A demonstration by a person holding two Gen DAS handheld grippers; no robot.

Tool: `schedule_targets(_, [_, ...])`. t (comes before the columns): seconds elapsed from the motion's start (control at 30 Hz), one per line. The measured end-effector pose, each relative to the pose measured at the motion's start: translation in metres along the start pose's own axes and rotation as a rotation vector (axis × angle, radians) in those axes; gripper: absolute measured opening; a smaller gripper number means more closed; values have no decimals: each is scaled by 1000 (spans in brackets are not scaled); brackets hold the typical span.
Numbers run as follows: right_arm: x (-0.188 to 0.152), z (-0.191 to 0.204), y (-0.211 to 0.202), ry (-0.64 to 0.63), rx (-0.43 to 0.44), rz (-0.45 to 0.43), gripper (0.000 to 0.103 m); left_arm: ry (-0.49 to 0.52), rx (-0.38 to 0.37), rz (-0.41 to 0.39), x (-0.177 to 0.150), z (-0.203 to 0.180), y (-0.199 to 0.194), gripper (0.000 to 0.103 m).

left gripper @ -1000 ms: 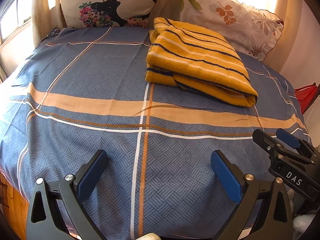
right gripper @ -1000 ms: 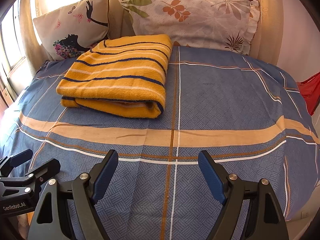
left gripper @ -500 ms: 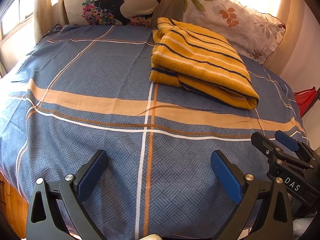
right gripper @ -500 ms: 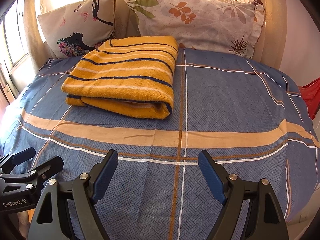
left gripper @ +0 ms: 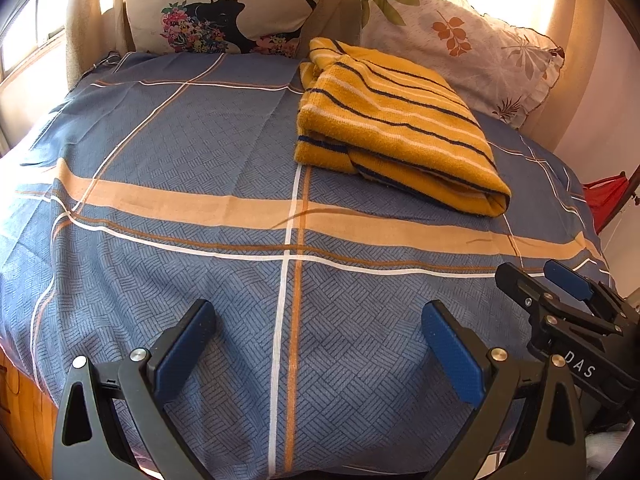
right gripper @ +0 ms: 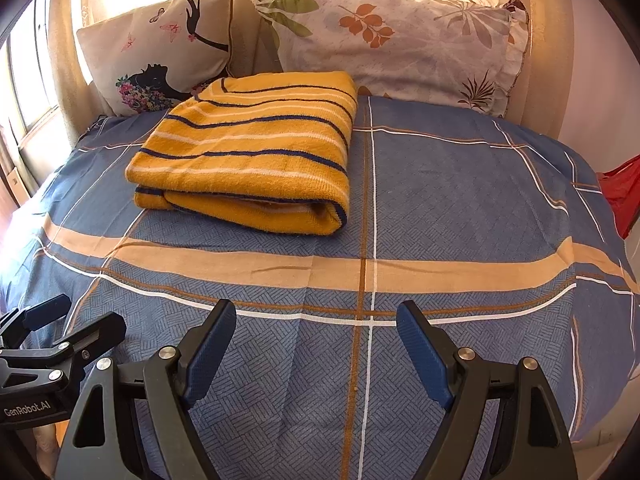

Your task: Fold small clothes

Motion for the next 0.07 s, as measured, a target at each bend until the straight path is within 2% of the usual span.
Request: schedule_targets(0.07, [0,-1,0,3,1,0,86,4,1,2,0,-1,0,103])
Point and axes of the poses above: each gripper's, at about its wrist camera, not at the fingertips, and y roughly the way its jaws point, z to its left, x to its top, the point moved 4 cm from there along y, roughly the way its jaws point, and after that the axes turned 2 degrees about -z, right-handed, at the moved point
